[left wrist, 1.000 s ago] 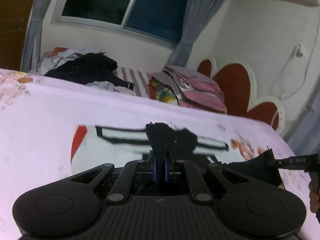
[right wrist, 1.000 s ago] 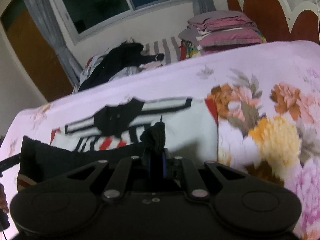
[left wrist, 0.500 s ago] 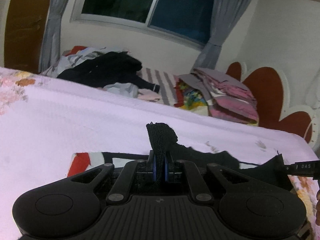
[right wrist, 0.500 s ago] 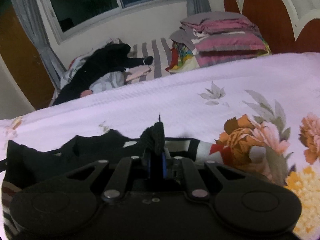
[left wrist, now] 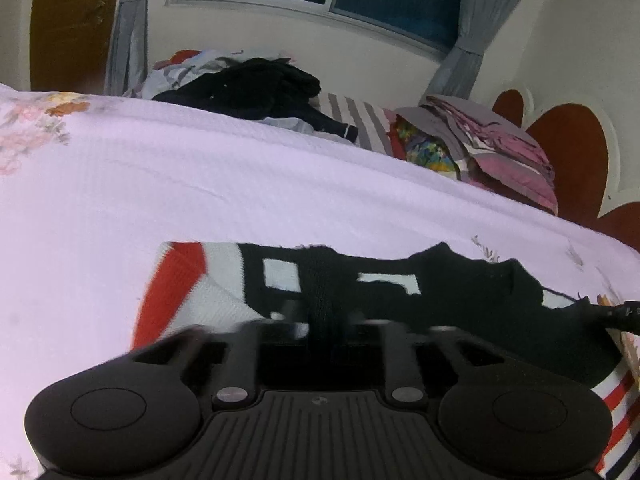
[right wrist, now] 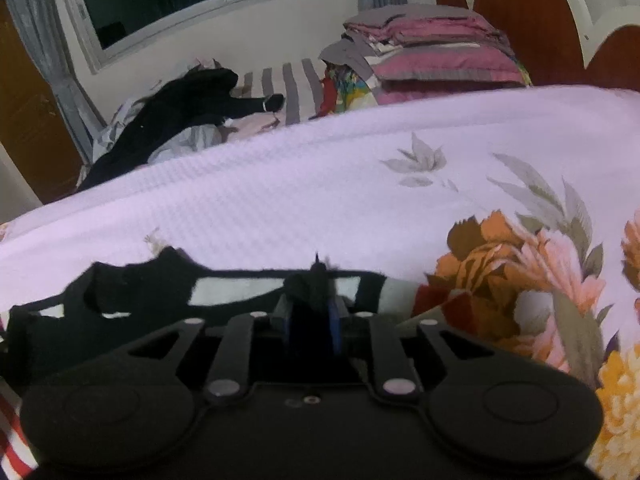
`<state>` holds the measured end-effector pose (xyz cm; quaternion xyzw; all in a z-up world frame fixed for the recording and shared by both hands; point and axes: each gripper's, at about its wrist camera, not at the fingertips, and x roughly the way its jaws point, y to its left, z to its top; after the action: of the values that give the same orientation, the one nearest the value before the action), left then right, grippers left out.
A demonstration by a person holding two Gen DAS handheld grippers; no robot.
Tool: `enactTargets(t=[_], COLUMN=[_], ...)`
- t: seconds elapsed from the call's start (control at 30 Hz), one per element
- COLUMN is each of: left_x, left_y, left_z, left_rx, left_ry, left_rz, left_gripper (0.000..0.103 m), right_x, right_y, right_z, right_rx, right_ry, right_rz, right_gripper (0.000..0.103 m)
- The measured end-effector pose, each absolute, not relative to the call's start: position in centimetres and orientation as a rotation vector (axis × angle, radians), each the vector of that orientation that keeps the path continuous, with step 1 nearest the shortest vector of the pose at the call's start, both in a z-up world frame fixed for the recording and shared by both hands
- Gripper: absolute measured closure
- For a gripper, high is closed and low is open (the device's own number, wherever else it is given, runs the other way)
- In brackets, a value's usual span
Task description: Fold small clothes
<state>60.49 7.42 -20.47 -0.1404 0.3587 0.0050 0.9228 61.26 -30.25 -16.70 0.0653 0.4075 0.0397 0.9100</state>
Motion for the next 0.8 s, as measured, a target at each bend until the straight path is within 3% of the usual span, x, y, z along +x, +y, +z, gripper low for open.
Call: enactTargets(t=[0.07, 0.33, 0.6, 0.8], left_x=[59.7, 55.5, 55.5, 54.8], left_y=[7.5, 5.9, 4.9, 6.1], left_z=[-19.8, -16.7, -19.7, -20.4], left_rx=[-0.279, -0.2, -0.181, -0.145], left_ry=[0.727, 0.66, 0.739, 0.732], left_rz=[-0.012, -0.124, -0.096, -0.092], left_gripper=[0.049, 0.049, 0.049, 0.049], right_x=[60.6, 57.6, 55.8, 55.7], right_y=[-30.6, -29.7, -26.9, -28.2], right_z=[-15.8, -14.3, -16.8, -17.7], right_rx=[0.145, 0.148, 0.072, 0.004], right_ry=[0.828, 0.831, 0.895, 0.896], right_rz=[0.098, 0.185, 0.224, 0.138], right_gripper=[0.079, 0.077, 0.076, 0.085])
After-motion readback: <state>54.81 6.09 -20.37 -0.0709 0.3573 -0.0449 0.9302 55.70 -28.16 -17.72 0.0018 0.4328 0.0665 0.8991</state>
